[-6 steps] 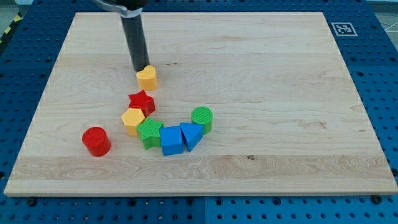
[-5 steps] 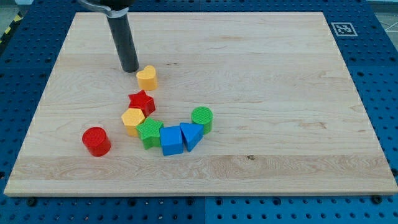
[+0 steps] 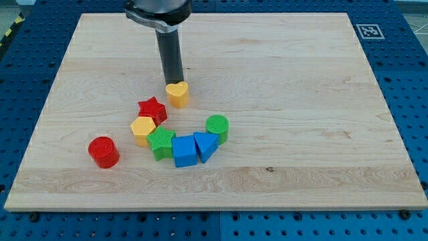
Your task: Slide yellow heart closer to the green circle
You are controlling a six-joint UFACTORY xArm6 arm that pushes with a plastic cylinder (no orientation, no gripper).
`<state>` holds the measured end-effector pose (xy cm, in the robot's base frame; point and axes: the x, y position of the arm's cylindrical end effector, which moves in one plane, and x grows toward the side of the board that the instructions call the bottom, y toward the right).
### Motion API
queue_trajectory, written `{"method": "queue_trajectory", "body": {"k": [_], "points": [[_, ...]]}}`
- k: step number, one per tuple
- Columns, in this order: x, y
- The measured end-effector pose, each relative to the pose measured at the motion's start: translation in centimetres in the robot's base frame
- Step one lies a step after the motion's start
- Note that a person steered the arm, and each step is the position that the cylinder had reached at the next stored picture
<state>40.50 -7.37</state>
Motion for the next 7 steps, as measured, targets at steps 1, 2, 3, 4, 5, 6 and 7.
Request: {"method": "queue_trajectory", "body": {"k": [1, 2, 3, 4, 5, 6, 7], "points": [[0.0, -0.3], [0.0, -2.6], [0.3, -3.5], [1.4, -2.5], [2.1, -0.6], [2.6, 1.9], [2.8, 4.3]]}}
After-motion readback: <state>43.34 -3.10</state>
